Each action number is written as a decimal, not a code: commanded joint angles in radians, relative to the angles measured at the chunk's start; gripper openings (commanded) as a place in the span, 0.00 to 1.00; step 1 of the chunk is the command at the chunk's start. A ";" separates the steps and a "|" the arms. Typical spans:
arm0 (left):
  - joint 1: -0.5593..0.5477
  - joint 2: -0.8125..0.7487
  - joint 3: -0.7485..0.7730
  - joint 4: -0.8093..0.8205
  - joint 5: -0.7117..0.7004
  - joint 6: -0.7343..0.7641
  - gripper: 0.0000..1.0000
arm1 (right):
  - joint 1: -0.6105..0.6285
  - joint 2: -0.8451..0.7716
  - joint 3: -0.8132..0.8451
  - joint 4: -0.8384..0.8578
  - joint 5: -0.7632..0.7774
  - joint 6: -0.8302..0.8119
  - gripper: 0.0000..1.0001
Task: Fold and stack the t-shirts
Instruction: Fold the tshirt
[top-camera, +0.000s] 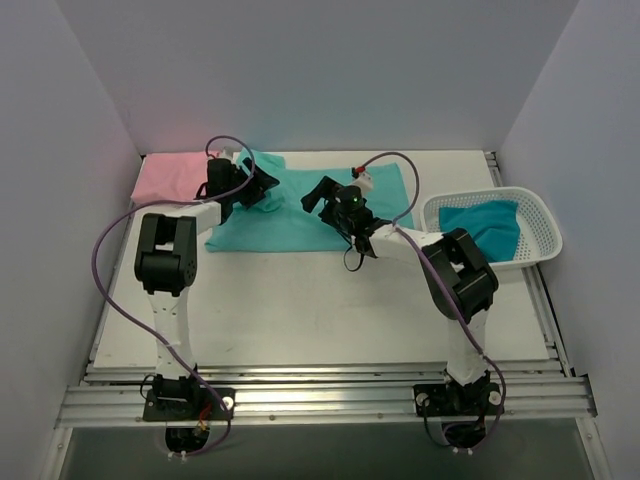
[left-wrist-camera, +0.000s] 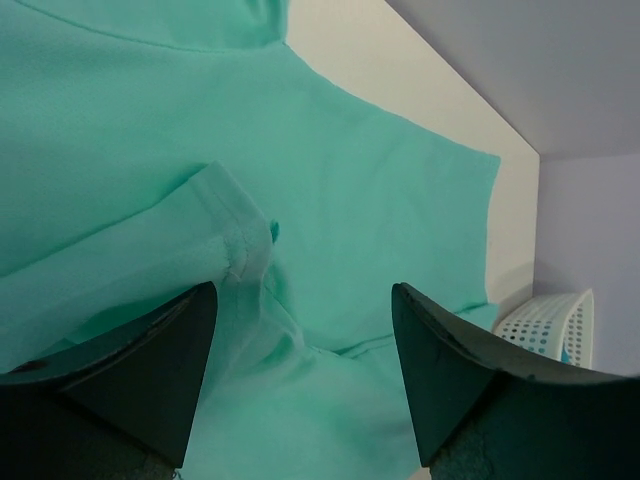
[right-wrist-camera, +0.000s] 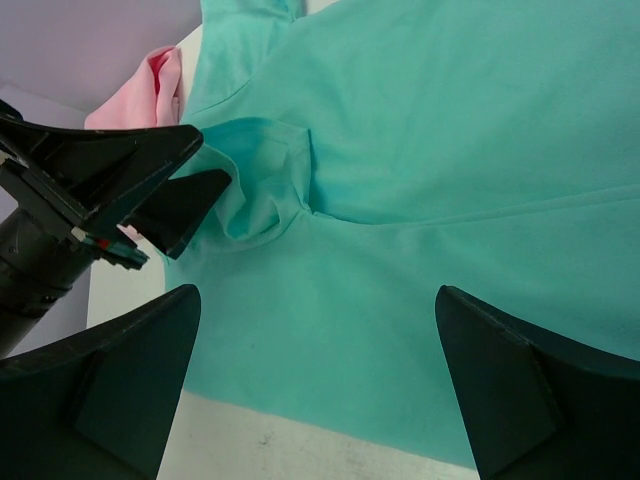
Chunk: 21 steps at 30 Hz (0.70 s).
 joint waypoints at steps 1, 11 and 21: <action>0.015 0.055 0.129 -0.055 -0.091 0.046 0.79 | -0.014 -0.066 -0.013 0.030 0.020 -0.017 1.00; 0.076 0.301 0.523 -0.259 -0.177 0.048 0.78 | -0.044 -0.144 -0.082 0.010 0.051 -0.045 1.00; 0.084 -0.094 0.250 -0.206 -0.205 0.081 0.77 | -0.047 -0.236 -0.125 -0.039 0.123 -0.098 1.00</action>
